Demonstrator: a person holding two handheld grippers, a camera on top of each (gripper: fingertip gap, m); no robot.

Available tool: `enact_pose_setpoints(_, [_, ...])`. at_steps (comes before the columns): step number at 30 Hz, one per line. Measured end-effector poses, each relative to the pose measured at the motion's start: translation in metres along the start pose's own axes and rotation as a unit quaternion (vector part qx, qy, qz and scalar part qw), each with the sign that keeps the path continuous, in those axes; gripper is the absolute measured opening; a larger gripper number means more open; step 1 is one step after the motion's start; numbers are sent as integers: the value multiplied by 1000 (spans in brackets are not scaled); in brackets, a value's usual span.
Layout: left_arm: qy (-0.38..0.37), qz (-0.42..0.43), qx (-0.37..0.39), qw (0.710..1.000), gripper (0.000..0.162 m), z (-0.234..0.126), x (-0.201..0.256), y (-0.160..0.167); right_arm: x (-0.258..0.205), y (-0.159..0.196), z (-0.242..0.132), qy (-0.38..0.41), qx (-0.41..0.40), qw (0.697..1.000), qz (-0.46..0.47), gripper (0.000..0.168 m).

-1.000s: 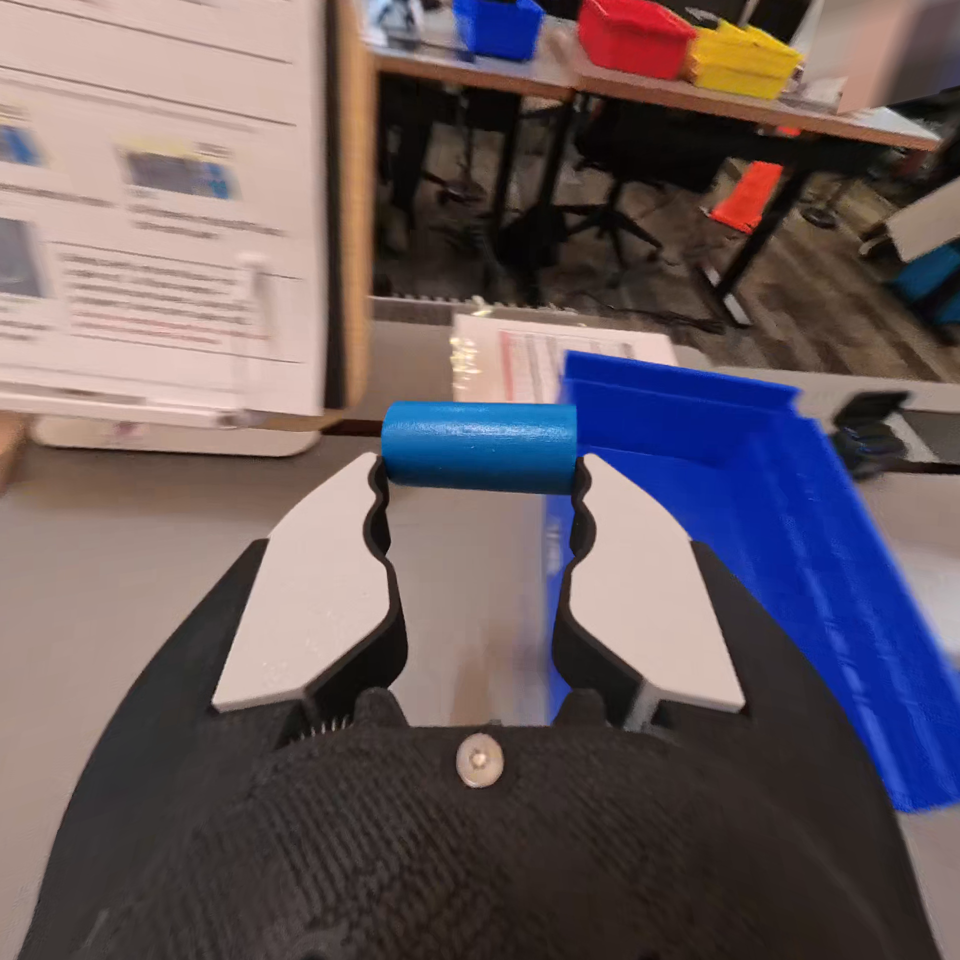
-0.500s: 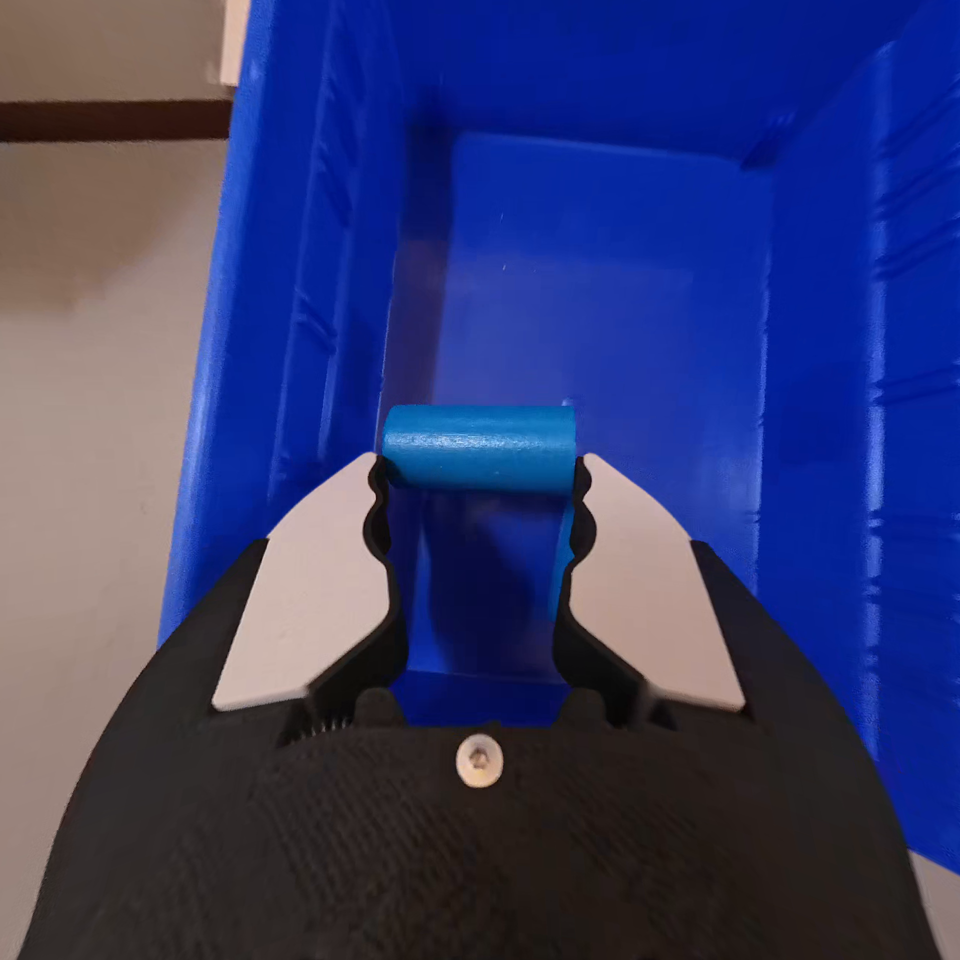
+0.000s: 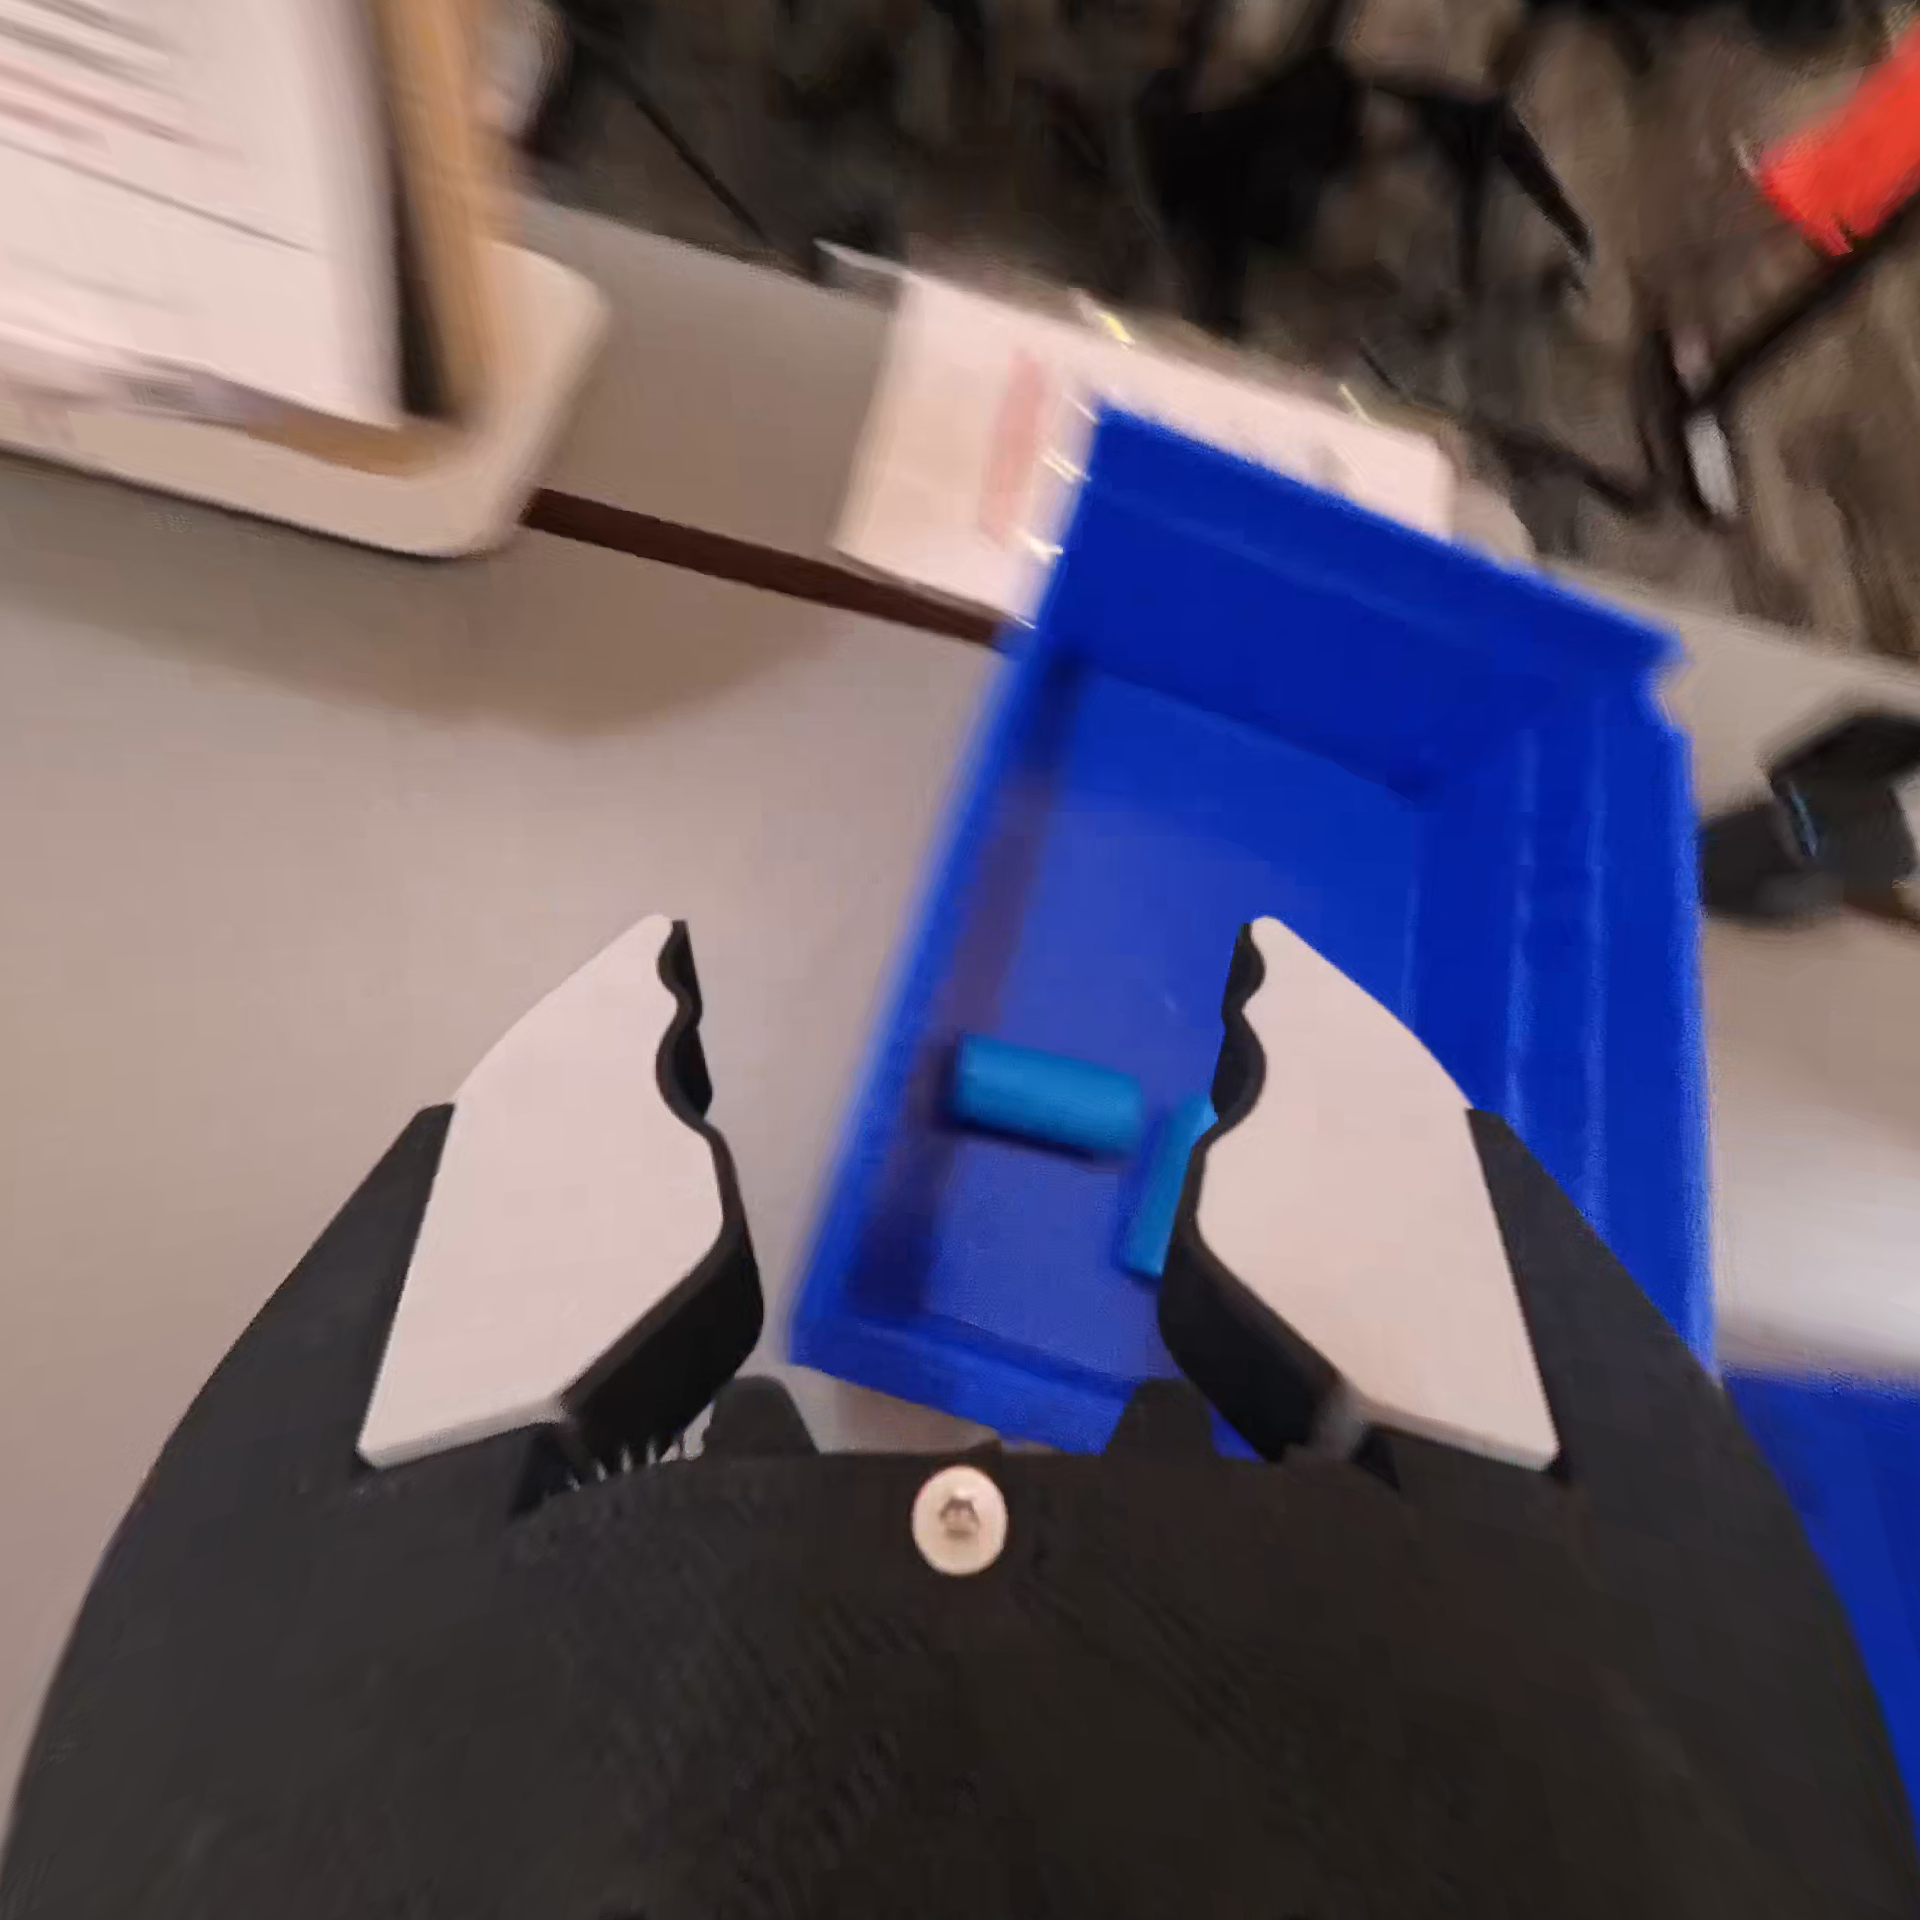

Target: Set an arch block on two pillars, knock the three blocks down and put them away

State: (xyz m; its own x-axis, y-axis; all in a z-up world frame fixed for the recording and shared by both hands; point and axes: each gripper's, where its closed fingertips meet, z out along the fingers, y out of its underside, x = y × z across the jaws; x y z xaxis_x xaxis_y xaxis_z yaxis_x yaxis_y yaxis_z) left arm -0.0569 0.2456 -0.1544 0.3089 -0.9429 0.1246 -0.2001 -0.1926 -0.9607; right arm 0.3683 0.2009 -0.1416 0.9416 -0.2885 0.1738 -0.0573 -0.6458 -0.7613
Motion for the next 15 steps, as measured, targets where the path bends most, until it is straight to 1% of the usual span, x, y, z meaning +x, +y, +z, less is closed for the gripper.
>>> enact_pose_setpoints(2, [-1, -6, 3, 1000, 3, -1, -3, 0, -62, -24, -15, -84, 43, 994, -62, 98])
enact_pose_setpoints(3, [0, -9, 4, 1000, 3, -1, -4, 0, -88, -33, -18, -101, 66, 990, -72, 98])
enact_pose_setpoints(6, [6, -22, 8, 1000, 3, -1, -6, 0, -167, -52, -10, -143, 113, 982, -54, 92])
enact_pose_setpoints(10, [9, -20, 9, 1000, 3, -2, -4, -1, -268, -59, 27, -185, 136, 973, -11, 88])
enact_pose_setpoints(13, [2, -11, 14, 1000, 3, -6, -5, -5, -328, -61, 64, -175, 129, 976, -10, 83])
enact_pose_setpoints(15, [-4, -7, 19, 1000, 3, -10, -7, -8, -353, -64, 90, -153, 112, 982, 3, 81])
